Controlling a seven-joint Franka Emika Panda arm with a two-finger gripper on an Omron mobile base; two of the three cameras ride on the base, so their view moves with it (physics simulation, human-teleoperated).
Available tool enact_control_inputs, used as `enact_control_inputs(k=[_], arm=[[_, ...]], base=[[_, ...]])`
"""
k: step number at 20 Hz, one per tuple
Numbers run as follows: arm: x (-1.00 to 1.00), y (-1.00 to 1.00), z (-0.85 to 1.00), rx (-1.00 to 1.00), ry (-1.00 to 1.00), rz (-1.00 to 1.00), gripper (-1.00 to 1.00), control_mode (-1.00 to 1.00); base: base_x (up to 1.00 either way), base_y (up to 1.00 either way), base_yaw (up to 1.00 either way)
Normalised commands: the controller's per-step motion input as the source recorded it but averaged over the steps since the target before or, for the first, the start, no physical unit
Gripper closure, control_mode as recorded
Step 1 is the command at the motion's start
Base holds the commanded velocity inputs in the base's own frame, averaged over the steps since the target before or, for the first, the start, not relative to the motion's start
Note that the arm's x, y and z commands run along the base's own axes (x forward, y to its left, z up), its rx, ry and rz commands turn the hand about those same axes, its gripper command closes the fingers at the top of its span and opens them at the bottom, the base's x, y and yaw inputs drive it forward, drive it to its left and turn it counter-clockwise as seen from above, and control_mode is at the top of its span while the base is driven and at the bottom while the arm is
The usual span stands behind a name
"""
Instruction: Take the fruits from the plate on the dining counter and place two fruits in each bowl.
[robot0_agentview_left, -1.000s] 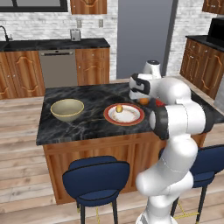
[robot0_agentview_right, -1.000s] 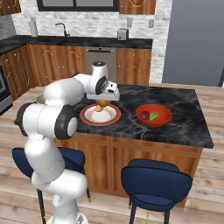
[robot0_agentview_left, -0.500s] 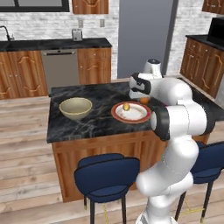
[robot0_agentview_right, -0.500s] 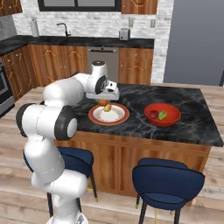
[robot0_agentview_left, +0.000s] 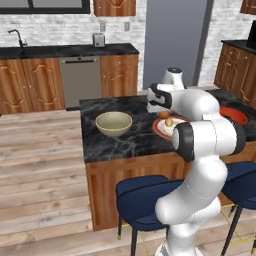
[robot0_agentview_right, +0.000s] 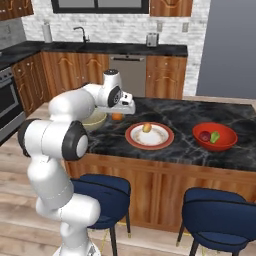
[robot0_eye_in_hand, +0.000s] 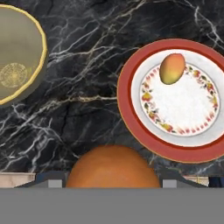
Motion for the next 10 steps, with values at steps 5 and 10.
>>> enact_control_inputs(k=[5,10], arm=[[0.0,0.0,0.0,0.0,0.0,0.0,1.0,1.0],[0.38,0.01,0.0,0.0,0.01,0.01,1.0,-1.0]], base=[[0.6,0.0,0.1],[0.42,0.0,0.03]])
